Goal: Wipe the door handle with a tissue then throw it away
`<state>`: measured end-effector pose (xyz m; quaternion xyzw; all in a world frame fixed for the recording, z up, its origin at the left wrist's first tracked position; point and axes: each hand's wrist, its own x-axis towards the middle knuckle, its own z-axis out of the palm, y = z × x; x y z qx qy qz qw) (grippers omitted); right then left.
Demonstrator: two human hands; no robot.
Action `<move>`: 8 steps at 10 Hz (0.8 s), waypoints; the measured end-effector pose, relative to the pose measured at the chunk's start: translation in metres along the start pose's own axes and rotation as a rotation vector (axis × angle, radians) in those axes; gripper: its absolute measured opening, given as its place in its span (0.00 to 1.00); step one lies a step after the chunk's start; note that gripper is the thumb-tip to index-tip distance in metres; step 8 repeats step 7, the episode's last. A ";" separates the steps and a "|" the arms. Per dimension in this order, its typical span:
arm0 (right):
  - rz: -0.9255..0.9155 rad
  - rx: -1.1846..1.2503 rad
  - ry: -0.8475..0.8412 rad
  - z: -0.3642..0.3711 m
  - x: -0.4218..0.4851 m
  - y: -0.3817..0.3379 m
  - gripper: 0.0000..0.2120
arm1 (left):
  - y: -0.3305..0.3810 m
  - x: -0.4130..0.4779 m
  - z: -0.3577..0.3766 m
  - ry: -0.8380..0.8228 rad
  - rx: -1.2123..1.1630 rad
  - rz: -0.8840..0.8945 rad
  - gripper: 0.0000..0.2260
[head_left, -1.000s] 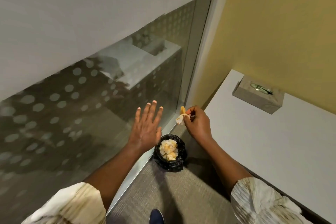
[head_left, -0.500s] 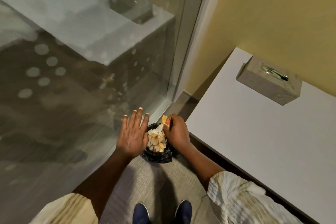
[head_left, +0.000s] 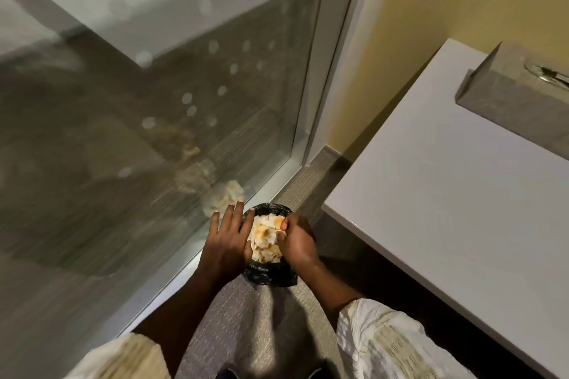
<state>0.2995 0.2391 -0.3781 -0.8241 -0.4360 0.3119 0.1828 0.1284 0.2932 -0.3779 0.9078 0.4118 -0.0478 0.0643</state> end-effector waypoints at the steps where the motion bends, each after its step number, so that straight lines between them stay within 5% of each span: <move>1: -0.011 -0.029 0.002 0.019 0.015 0.020 0.12 | -0.004 0.010 0.026 -0.023 0.014 -0.028 0.37; 3: 0.076 0.054 -0.019 0.044 0.048 0.047 0.12 | -0.004 0.027 0.066 -0.056 0.048 -0.059 0.40; 4: 0.087 0.116 -0.103 0.049 0.058 0.054 0.20 | -0.002 0.034 0.073 -0.089 0.056 -0.075 0.41; 8: -0.054 0.021 -0.116 0.033 0.054 0.048 0.24 | 0.007 0.048 0.065 -0.004 0.107 -0.088 0.38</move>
